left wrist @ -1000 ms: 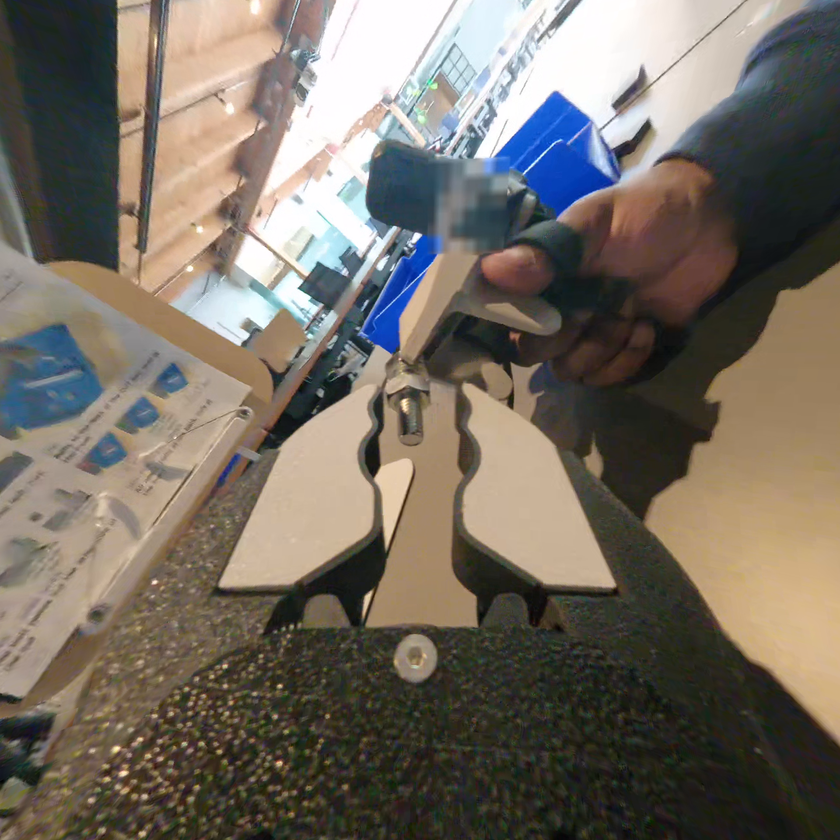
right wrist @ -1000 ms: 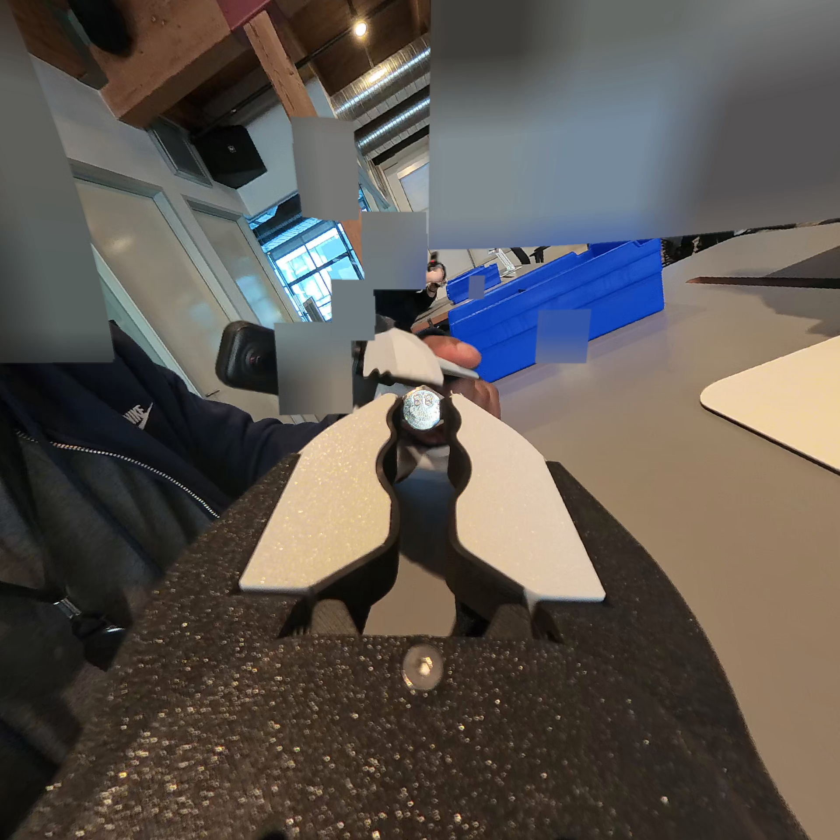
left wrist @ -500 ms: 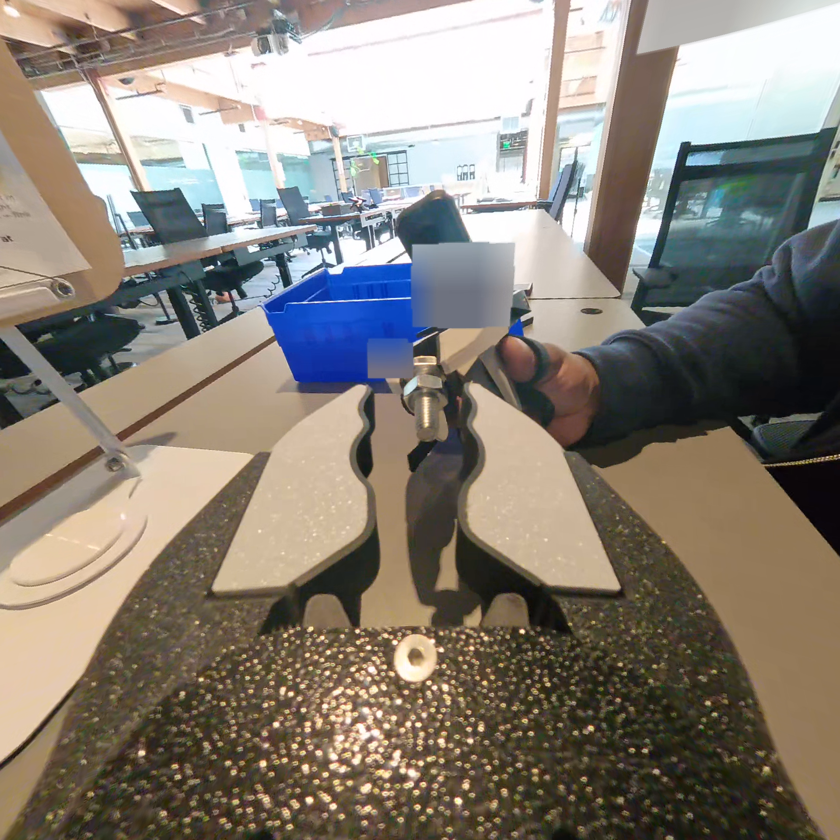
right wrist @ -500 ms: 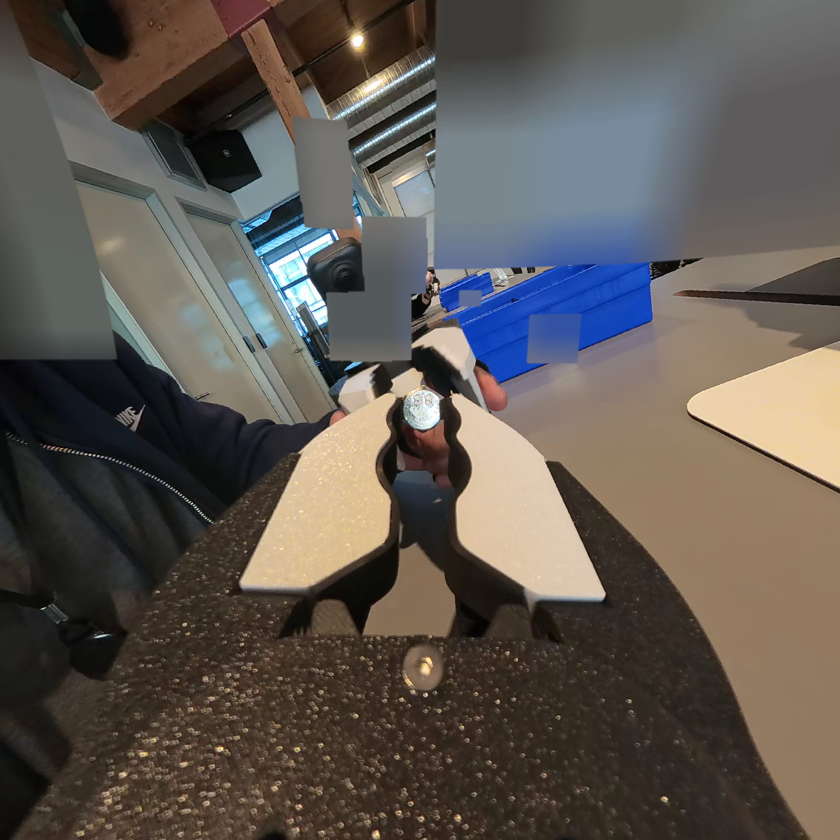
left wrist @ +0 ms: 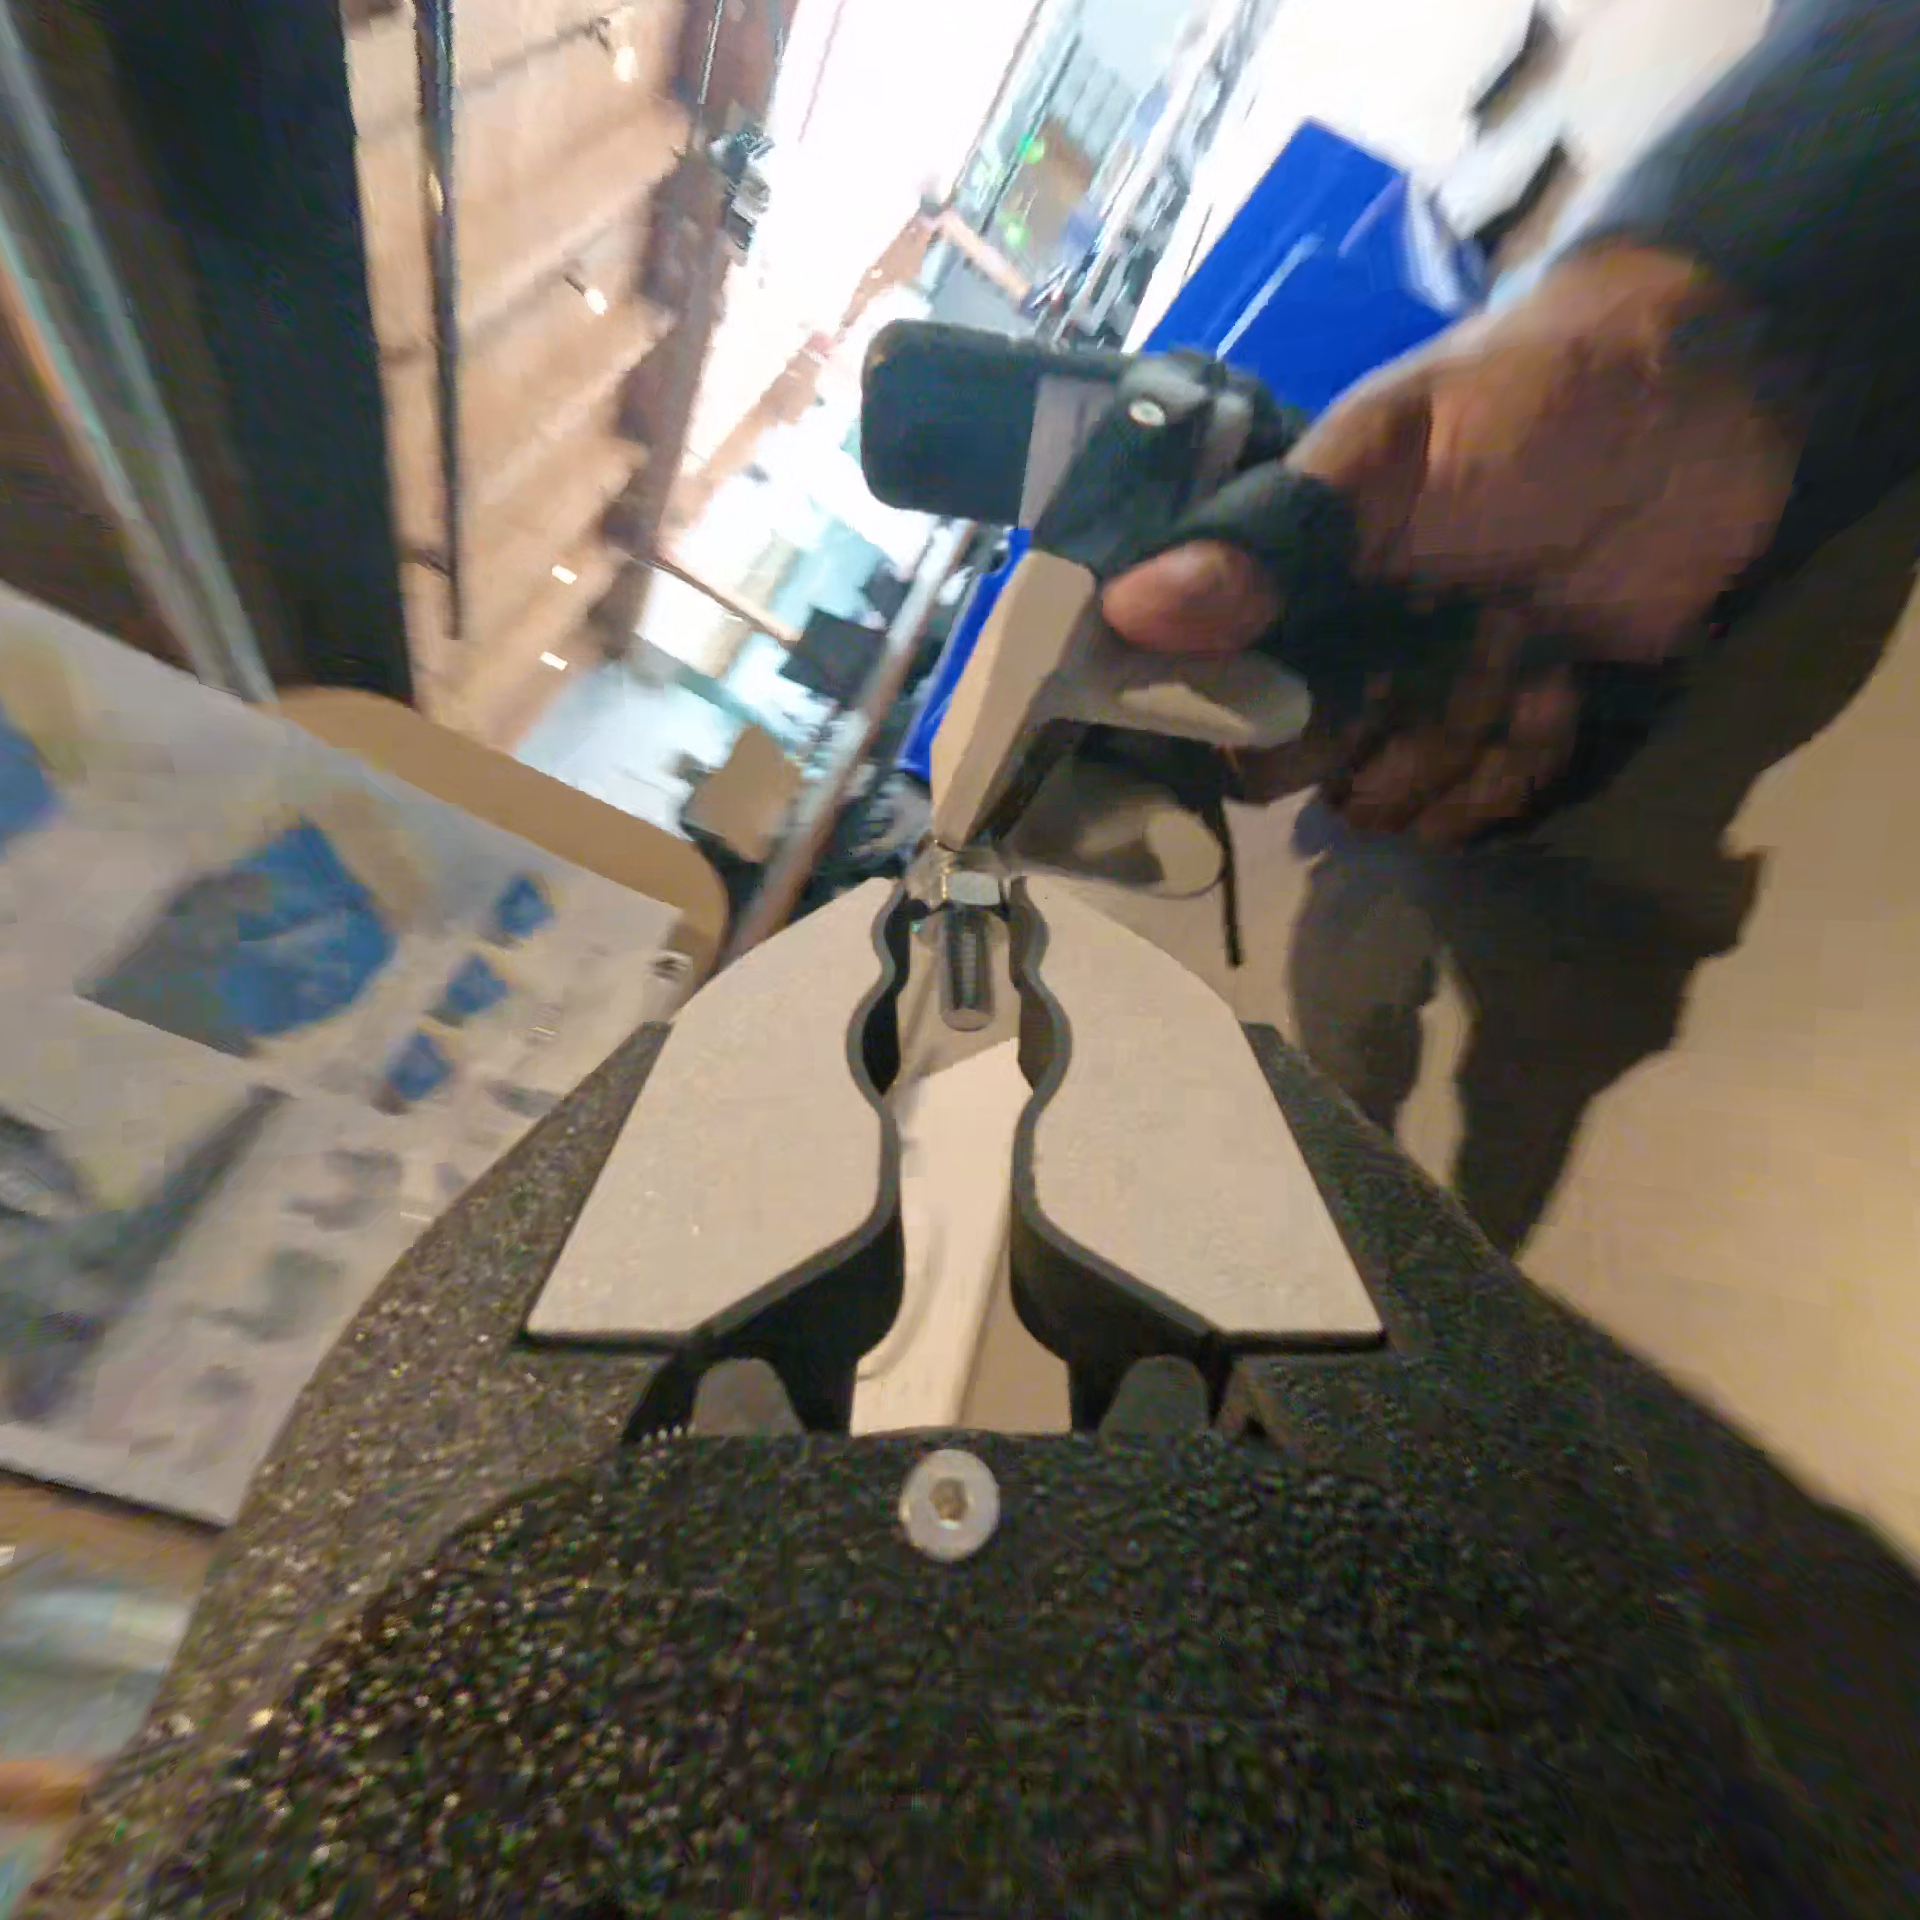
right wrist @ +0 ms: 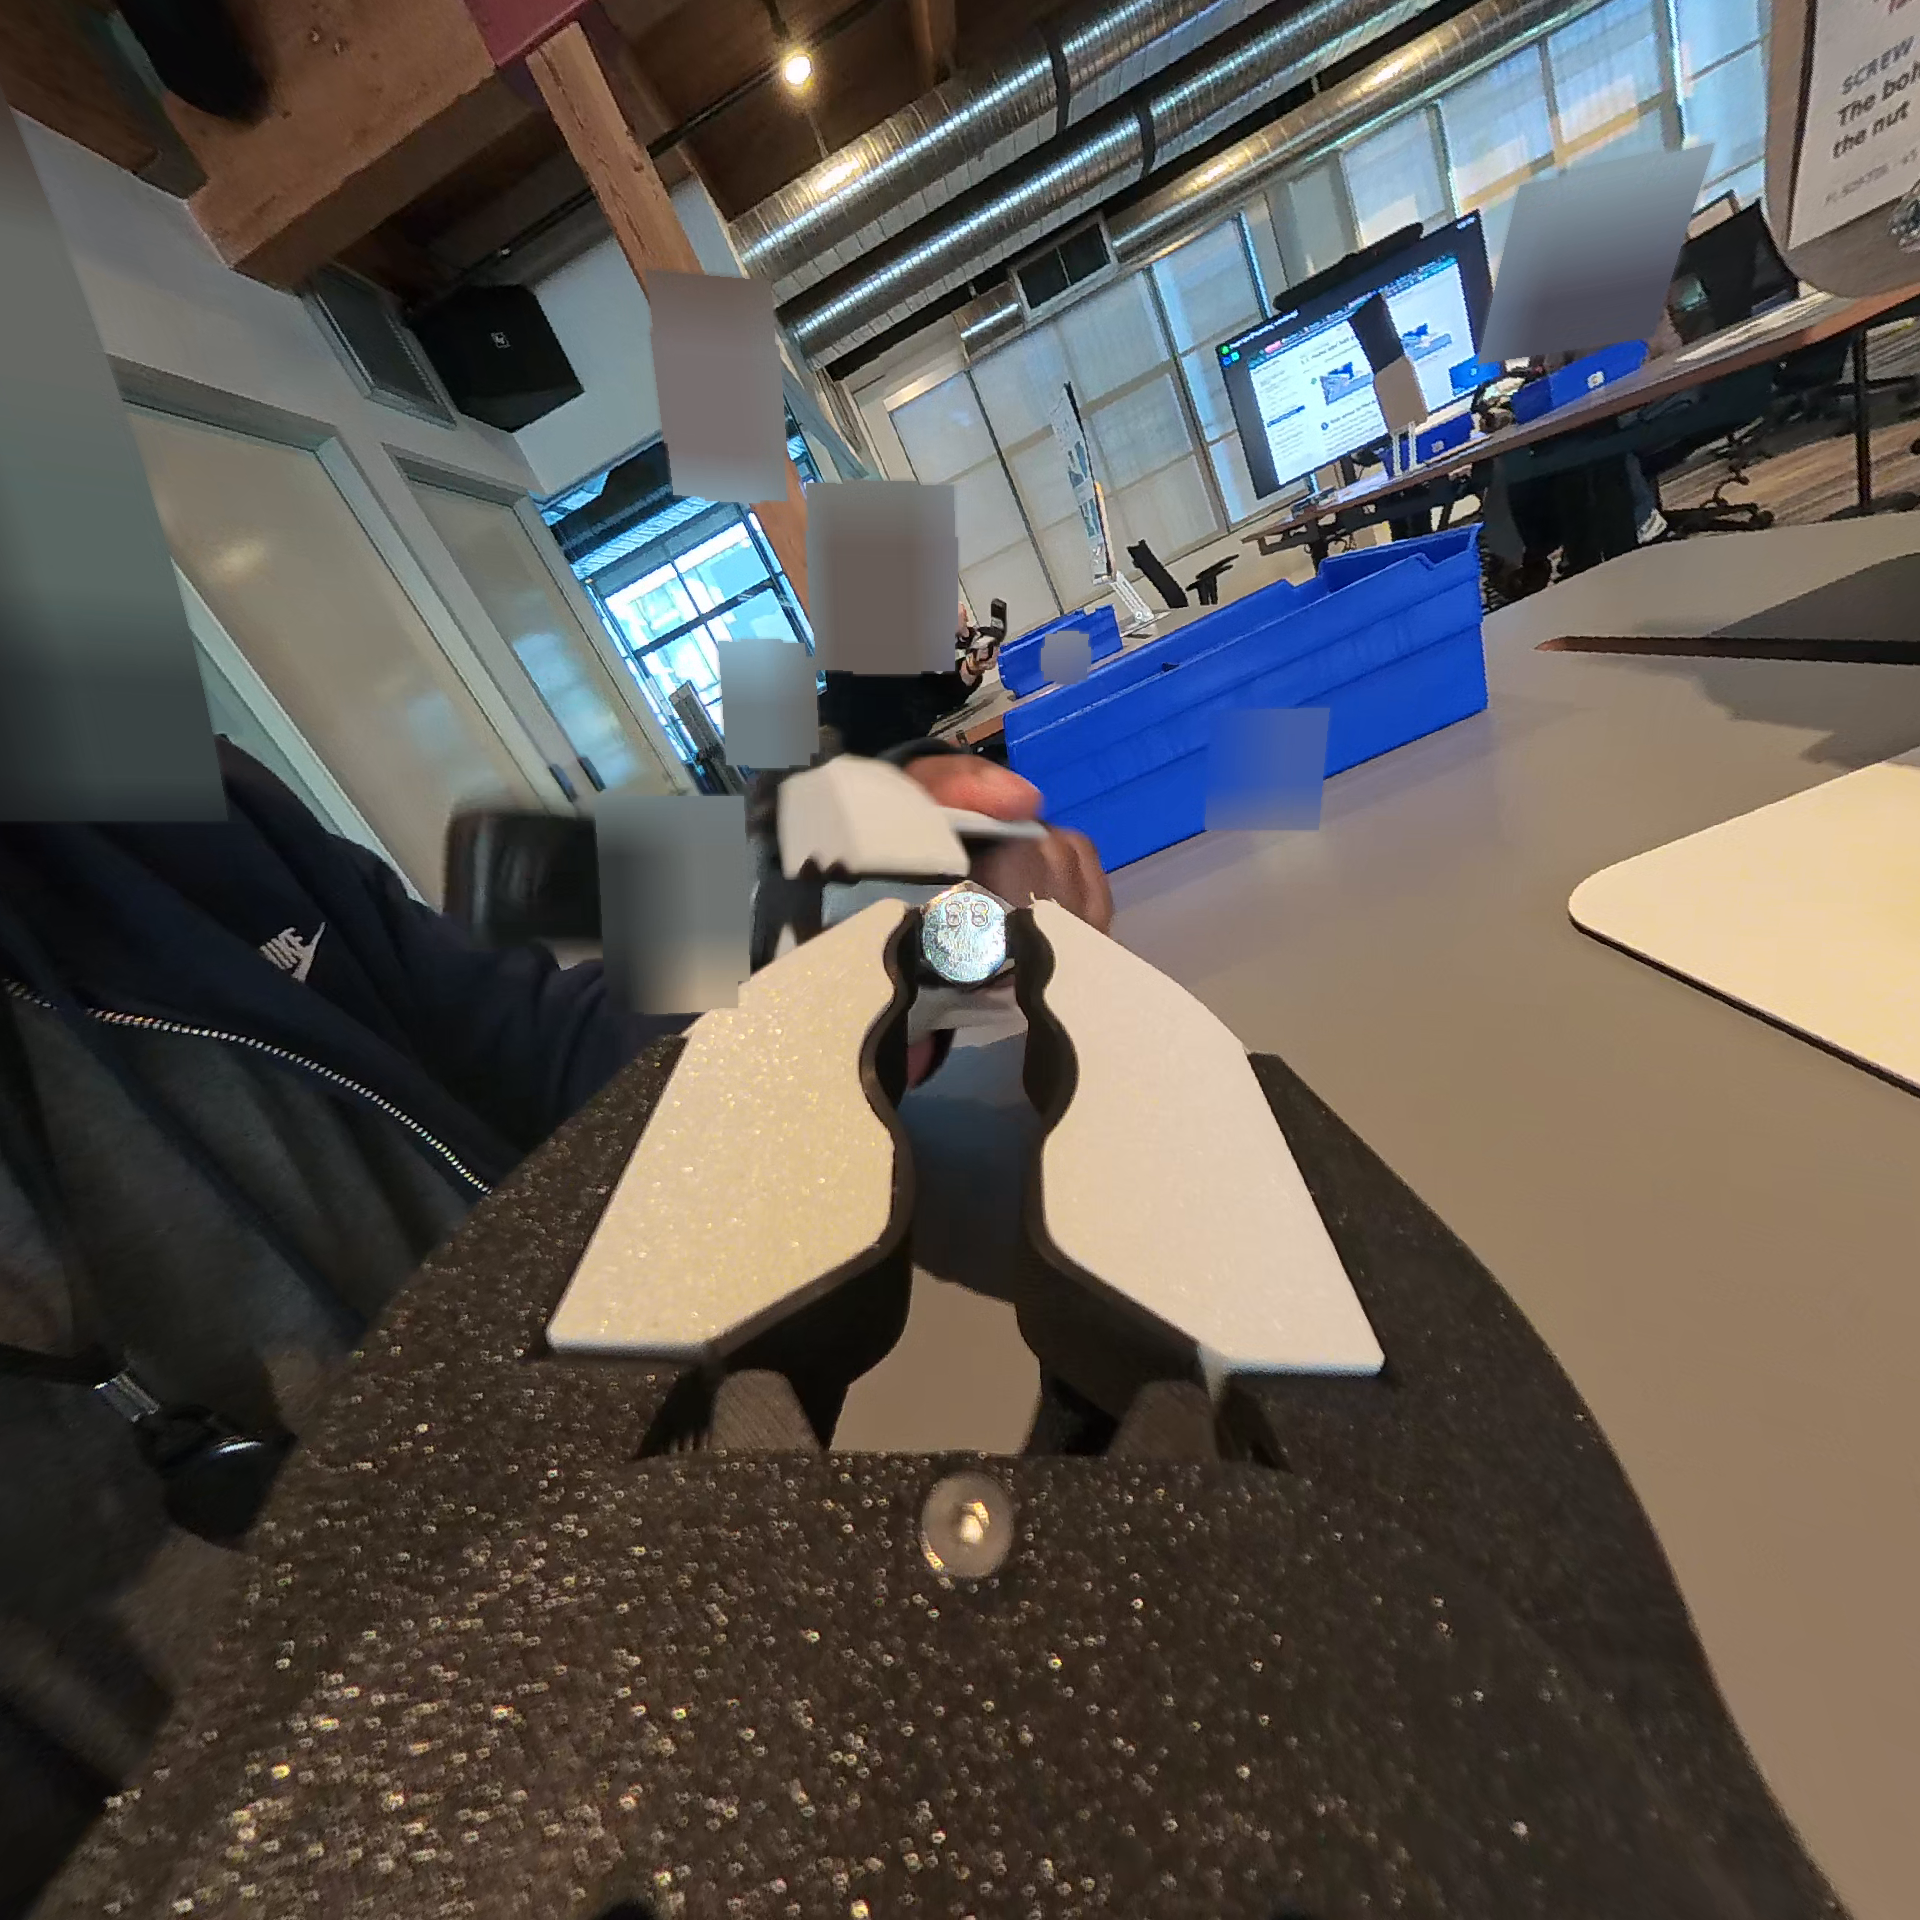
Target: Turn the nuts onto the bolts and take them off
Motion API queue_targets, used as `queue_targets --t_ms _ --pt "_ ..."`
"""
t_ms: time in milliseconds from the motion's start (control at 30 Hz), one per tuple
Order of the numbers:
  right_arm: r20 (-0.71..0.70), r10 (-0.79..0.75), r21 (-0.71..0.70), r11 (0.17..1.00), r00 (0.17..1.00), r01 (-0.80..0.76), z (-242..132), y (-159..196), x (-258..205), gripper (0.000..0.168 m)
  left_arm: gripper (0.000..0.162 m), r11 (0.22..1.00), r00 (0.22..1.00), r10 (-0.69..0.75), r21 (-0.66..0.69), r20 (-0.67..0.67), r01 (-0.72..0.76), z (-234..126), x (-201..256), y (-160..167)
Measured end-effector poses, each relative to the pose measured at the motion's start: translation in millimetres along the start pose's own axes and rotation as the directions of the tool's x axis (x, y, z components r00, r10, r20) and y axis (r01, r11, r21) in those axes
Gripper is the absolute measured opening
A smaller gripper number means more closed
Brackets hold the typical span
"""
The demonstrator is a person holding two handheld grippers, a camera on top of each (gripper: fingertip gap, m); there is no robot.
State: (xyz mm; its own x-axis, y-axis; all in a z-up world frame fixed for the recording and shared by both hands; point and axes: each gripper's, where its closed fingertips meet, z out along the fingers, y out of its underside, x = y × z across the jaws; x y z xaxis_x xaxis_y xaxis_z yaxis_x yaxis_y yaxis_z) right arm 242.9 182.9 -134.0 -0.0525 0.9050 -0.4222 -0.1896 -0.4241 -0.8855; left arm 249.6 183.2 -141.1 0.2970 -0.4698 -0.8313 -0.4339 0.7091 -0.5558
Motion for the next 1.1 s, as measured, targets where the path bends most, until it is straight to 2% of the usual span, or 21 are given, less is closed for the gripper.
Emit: queue_targets --t_ms 33,67,133,200,300,400,467,567,700,767,833,867,933,1000,1033,1100 --pt "0.002 0.0 0.001 1.0 1.0 0.0 0 0 0 0.017 0.017 0.997 0.997 0.07 -0.01 0.023 -0.07 0 0 0" --pt "0.001 0.0 0.003 1.0 1.0 0.0 0 -1 0 0.017 0.018 0.998 0.998 0.067 -0.004 0.02 -0.067 0 1 -1" --pt "0.001 0.0 0.009 1.0 1.0 0.0 -1 -1 0 0.016 0.028 0.995 0.996 -0.086 0.057 -0.002 0.086 -2 -2 -7" --pt "0.001 -0.001 0.015 1.0 1.0 0.001 -2 -3 0 0.016 0.034 0.951 0.958 -0.282 0.11 -0.058 0.287 -4 -7 -10" --pt "0.001 -0.003 0.021 1.0 1.0 0.003 -2 -4 -1 0.017 0.04 0.815 0.816 -0.553 0.094 -0.168 0.571 -3 -9 -6" --pt "0.004 -0.001 0.023 1.0 1.0 0.001 -2 -4 -1 0.017 0.042 0.664 0.656 -0.714 0.059 -0.247 0.745 0 -7 -3" --pt "0.005 -0.002 0.024 1.0 1.0 0.002 -2 -4 -1 0.017 0.043 0.602 0.586 -0.759 0.036 -0.284 0.797 2 -3 -2" --pt "0.006 -0.003 0.022 1.0 1.0 0.003 -2 -4 -1 0.017 0.04 0.549 0.518 -0.794 -0.01 -0.318 0.836 4 5 -2" --pt "0.007 -0.007 0.013 1.0 1.0 0.007 -1 -2 -2 0.017 0.018 0.484 0.437 -0.831 -0.06 -0.345 0.873 7 11 -2" --pt "0.009 -0.007 0.014 1.0 1.0 0.007 -1 -3 -2 0.016 0.017 0.451 0.403 -0.842 -0.058 -0.357 0.891 6 10 -3" --pt "0.007 -0.007 0.013 1.0 1.0 0.007 -1 -2 -2 0.017 0.017 0.48 0.438 -0.832 -0.046 -0.341 0.876 7 10 -2" --pt "0.007 -0.007 0.012 1.0 1.0 0.006 -1 -2 -2 0.017 0.017 0.531 0.494 -0.809 -0.034 -0.319 0.847 7 10 -1" --pt "0.009 -0.006 0.011 1.0 1.0 0.006 -1 -2 -2 0.017 0.017 0.69 0.668 -0.703 -0.007 -0.245 0.724 7 8 2" --pt "0.013 -0.007 0.006 1.0 1.0 0.007 0 -1 -3 0.016 0.017 0.873 0.865 -0.482 0.003 -0.139 0.487 7 6 4" --pt "0.013 -0.009 0.003 1.0 1.0 0.009 1 -1 -3 0.016 0.018 0.941 0.937 -0.338 -0.006 -0.084 0.339 6 5 6" --pt "0.011 -0.011 0.0 1.0 1.0 0.011 1 0 -3 0.017 0.018 0.995 0.996 -0.09 -0.039 -0.001 0.09 5 2 8"
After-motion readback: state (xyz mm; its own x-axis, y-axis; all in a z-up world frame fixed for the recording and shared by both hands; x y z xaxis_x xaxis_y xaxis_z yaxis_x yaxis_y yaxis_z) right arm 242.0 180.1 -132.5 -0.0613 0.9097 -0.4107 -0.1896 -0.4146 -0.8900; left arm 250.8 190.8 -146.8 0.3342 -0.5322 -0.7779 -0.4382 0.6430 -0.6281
